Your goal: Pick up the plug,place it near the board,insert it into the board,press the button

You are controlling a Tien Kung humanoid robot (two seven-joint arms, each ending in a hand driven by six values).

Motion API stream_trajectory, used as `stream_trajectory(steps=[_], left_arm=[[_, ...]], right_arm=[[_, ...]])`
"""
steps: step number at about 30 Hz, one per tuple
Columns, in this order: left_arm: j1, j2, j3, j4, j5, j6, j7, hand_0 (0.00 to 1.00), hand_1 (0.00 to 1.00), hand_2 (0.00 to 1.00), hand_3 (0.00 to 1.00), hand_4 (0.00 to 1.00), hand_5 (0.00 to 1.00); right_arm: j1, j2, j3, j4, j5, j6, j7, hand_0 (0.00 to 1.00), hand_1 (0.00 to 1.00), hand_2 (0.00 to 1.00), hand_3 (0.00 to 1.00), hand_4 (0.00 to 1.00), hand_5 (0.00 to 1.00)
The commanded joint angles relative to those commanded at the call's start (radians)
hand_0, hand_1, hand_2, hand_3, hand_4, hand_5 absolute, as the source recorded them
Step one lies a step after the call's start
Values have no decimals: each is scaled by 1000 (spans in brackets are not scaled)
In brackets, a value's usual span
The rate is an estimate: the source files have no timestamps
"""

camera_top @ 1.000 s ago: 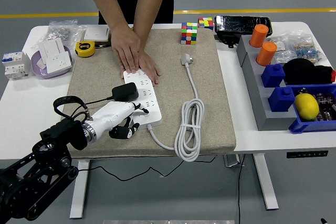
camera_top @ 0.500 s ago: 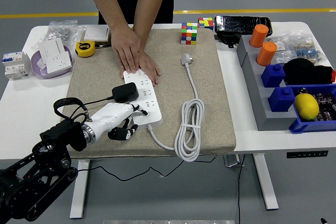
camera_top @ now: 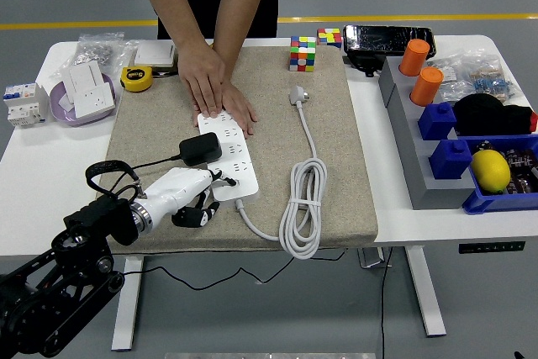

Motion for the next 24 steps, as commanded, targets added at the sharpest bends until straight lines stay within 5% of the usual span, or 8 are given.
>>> stream_trajectory(steps=[7,9,10,15,16,21,22,24], left_arm=[[1,-13,-79,-88,-96,-66,-13,179,17,122,560,593,2],[-4,-15,-97,-108,-153,-60,-26,179,17,122,560,593,2],[-7,-17,-102,-112,-179,-52,-32,298,178,216,464,831,46],[-32,-41,-137,-81,-379,10,-82,298,178,216,464,831,46],[-39,-50,-145,-68,-424,21,-91,623,663,564,494,998,264],[-68,-82,-154,-16,-632,41,-110,623,663,564,494,998,264],[-75,-91,-158,0,-678,44,-115,894,949,935,892,998,387],[-86,-104,-167,26,-762,49,-119,894,949,935,892,998,387]], right_arm=[[0,1,-1,0,0,0,-1,866,794,776,821,998,998],[1,1,-1,0,0,-1,-1,866,794,776,821,998,998],[1,0,-1,0,1,-1,-1,864,794,776,820,998,998],[2,1,-2,0,2,-1,-2,864,794,776,820,998,998],[2,2,-2,0,1,-1,-3,865,794,776,819,998,998],[2,4,0,0,0,-1,-4,865,794,776,819,998,998],[2,4,-2,0,3,-1,-3,863,794,775,820,998,998],[3,4,-3,0,2,-1,-3,863,794,775,820,998,998]])
